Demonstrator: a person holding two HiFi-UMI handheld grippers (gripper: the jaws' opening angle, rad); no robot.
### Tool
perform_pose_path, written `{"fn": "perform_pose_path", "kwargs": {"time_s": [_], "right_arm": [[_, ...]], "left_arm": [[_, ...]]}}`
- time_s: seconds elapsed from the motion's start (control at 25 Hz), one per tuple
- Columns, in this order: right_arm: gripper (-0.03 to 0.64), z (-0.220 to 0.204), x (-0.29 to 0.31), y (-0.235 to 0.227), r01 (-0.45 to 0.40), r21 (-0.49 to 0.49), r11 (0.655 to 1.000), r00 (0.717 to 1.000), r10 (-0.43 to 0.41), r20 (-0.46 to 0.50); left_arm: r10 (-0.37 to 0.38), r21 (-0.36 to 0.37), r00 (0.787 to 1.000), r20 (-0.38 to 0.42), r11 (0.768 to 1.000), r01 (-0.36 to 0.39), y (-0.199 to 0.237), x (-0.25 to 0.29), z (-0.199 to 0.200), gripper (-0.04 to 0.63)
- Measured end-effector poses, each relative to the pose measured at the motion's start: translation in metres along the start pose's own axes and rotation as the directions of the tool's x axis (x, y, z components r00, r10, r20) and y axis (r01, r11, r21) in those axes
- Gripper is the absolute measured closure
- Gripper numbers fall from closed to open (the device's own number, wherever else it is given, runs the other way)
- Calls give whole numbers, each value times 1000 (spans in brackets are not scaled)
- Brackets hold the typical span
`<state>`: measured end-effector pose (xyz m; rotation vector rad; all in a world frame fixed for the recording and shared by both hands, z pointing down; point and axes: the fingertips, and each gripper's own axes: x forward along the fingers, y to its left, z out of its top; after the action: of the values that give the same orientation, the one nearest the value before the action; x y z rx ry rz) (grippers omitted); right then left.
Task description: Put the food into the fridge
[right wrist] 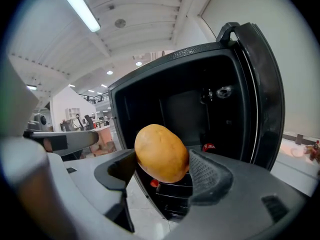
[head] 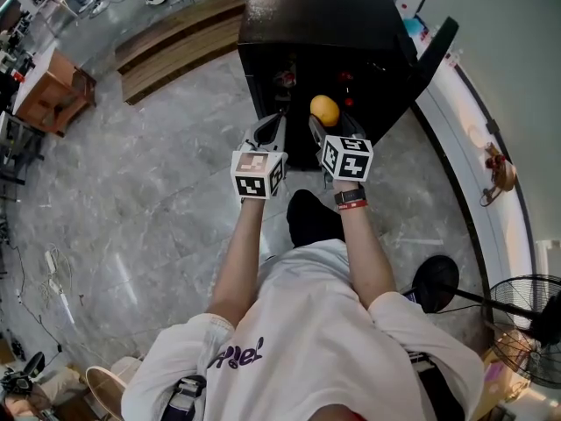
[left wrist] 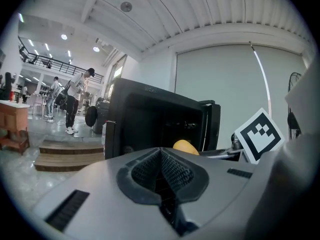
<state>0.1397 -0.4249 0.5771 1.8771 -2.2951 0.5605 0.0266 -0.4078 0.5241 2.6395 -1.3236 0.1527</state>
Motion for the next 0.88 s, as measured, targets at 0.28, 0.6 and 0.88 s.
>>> {"fn": "perform_pose_path", "kwargs": {"time_s": [0.28, 0.6, 0.88], "right_arm": [[269, -16, 28, -10, 3, -21, 1000, 999, -3, -32], [268, -28, 59, -25, 13, -29, 1000, 998, -14, -55], [268, -35, 86, -35, 16, -45, 999, 997, -19, -78]], "left_arm": [[6, -14, 1000, 3, 1000, -6, 12, 19, -11, 578], [-2, -15, 1000, 2, 1000, 2, 19, 32, -21, 578], [5, -13, 1000, 0, 1000, -5, 26, 41, -25, 578]]}}
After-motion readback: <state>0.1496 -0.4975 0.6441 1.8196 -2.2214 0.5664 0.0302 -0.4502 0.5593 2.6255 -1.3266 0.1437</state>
